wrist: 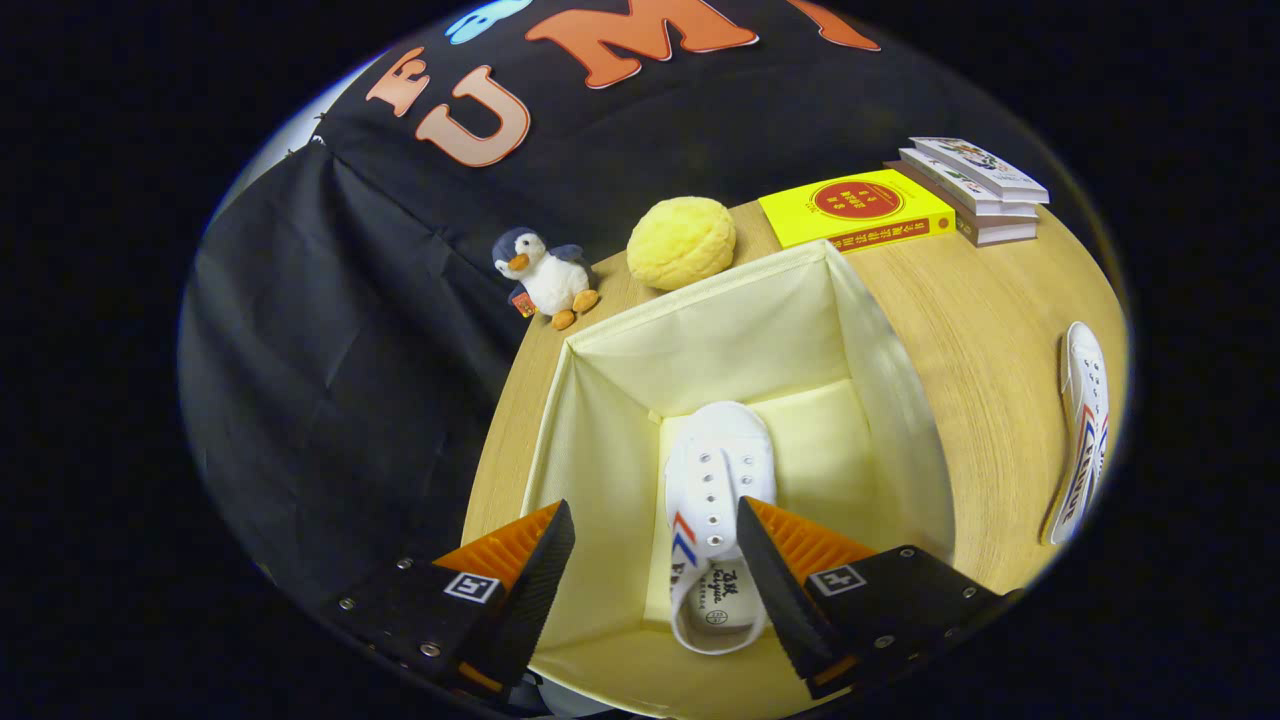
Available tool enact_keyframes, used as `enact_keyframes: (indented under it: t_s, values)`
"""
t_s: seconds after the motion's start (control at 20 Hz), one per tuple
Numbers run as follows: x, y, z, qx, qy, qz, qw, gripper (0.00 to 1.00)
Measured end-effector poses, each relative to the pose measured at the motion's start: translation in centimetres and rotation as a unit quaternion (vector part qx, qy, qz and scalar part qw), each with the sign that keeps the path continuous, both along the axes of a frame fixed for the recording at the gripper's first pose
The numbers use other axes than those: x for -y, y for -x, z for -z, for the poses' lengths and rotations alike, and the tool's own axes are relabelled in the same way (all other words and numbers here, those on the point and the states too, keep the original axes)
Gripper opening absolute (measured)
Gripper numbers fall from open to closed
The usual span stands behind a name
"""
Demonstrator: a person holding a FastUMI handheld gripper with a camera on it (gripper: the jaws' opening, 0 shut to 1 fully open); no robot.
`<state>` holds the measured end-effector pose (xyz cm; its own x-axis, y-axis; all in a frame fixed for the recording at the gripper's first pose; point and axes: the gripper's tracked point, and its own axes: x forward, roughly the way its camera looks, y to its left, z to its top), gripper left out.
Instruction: Open the storage box then place both shoes into the box .Put the left shoe in first, then the right shoe, with the right side of both shoes facing outward in a uniform manner.
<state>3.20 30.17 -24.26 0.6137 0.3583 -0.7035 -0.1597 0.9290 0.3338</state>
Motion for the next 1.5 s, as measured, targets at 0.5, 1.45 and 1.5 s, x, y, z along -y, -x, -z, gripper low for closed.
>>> enact_keyframes:
  t_s: [0.5, 1.45, 1.5]
  values:
    - [6.1, -0.6, -6.2, 0.053, -0.018, 0.030, 0.998, 0.99]
    - [30.4, 0.3, -4.5, 0.028, 0.040, 0.167, 0.985, 0.98]
    - [31.8, 0.6, -3.9, 0.020, 0.046, 0.175, 0.983, 0.98]
